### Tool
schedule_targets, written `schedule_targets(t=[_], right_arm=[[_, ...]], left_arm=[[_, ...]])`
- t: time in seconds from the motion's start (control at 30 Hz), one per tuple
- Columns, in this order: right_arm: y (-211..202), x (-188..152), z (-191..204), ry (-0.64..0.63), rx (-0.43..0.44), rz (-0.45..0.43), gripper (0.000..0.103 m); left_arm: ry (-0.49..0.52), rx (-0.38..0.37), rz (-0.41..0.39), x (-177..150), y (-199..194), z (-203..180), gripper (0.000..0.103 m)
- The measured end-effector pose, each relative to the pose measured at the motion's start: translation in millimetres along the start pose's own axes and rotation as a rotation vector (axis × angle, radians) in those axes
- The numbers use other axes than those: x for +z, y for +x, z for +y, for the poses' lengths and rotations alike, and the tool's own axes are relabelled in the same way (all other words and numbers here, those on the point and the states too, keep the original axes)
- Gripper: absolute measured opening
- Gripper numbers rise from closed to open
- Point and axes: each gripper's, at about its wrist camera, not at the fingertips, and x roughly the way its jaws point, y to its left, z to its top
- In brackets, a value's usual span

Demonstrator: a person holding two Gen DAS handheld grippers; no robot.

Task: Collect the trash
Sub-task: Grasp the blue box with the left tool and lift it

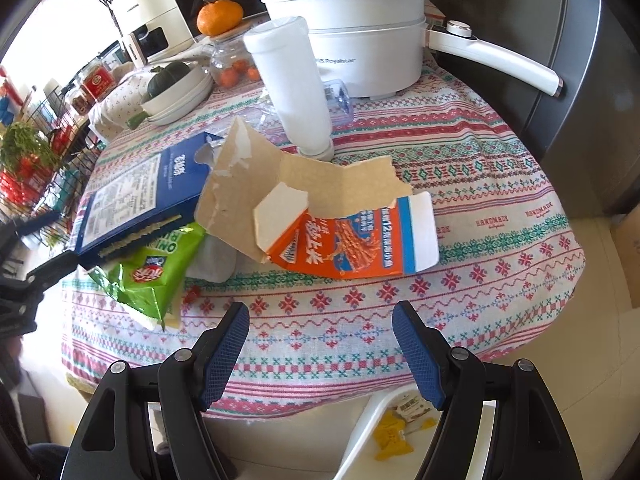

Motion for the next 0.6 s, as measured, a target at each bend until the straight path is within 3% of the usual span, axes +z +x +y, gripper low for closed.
schedule_targets(t=[0.17,0.3,0.47,0.57,0.6], right_arm=[[2.0,1.8,-9.2,0.020,-0.009,0.005,0.076],[0.4,4.3,-11.9,0.018,0.000,-0.003,0.076],[0.1,6.9,-4.5,-0.016,0.019,-0.017,0.076],[2.2,9.2,2.9,-0.041,0.033,-0.027,0.076],[3.1,10.2,6.1,-0.052,0.038,-0.032,0.076]], left_arm=[[0.156,-0.019,0.097,26.9,23.2,-2.4,0.092],[0.190,-0.057,0.185,36.7,50.0,0.1,0.092],[0.192,-0.030,0.247,38.3,74.9,-1.1,0.092],[0.134,-0.046,0.222,36.4,75.7,5.3,0.084],[0.094,-0.057,0.206,35.8,74.1,9.9,0.073]])
